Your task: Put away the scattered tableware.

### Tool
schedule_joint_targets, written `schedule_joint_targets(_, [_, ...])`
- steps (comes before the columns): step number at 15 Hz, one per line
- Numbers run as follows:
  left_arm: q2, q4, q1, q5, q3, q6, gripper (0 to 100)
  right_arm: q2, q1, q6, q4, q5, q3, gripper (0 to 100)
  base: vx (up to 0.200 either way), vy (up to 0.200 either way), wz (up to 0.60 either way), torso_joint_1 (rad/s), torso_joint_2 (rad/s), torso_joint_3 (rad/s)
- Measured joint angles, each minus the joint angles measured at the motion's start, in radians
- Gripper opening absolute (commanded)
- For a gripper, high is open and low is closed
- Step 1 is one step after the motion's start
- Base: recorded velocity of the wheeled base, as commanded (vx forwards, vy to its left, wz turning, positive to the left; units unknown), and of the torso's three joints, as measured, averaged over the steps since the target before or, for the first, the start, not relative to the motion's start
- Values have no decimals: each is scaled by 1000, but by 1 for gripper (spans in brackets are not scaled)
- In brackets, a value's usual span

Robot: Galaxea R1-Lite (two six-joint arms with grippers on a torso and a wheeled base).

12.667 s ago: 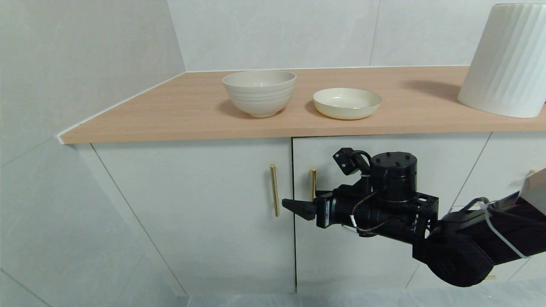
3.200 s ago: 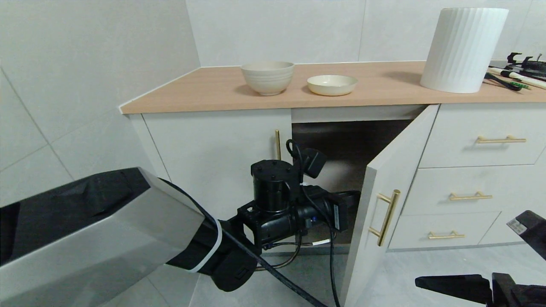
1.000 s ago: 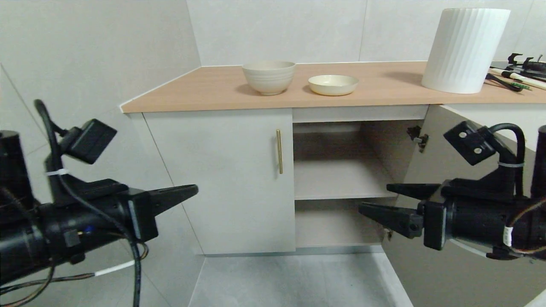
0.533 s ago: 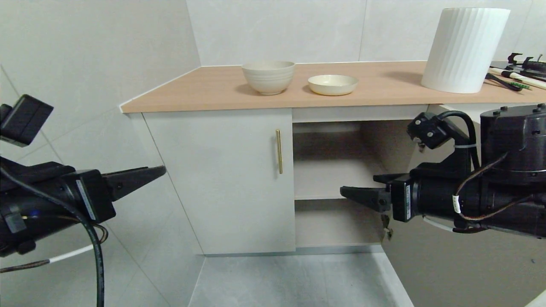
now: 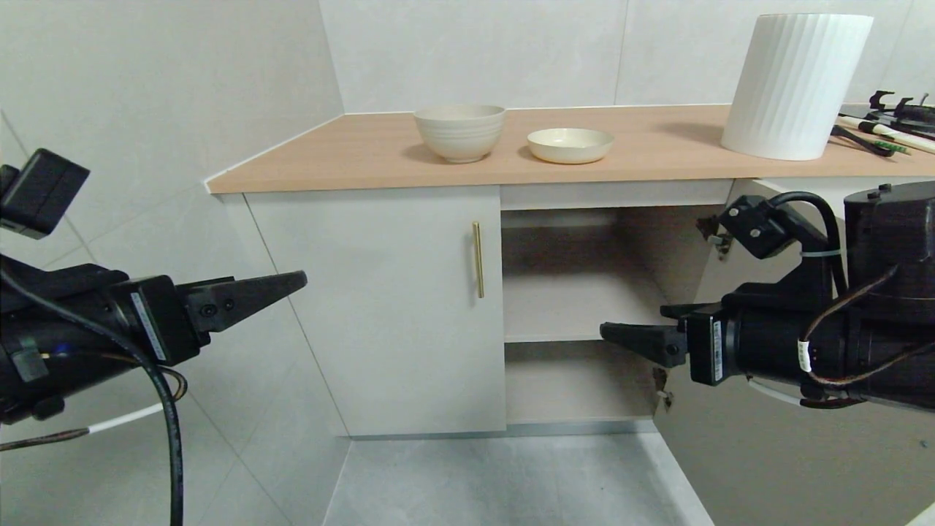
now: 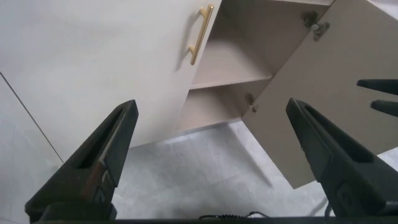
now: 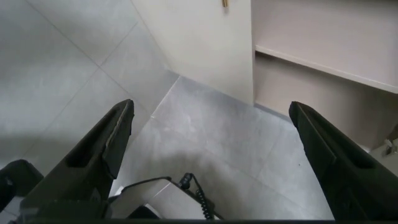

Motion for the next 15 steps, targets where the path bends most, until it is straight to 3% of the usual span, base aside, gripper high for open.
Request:
schedule_joint_targets(4, [6, 1, 0, 7, 0, 1, 100, -15, 0, 0, 1, 0, 0, 100, 0, 0, 0, 0, 0, 0])
schedule_joint_targets(15, [10, 6, 0, 13, -3, 4, 100, -23, 4, -1, 3, 7, 6, 100, 200, 0, 0, 1, 2, 5])
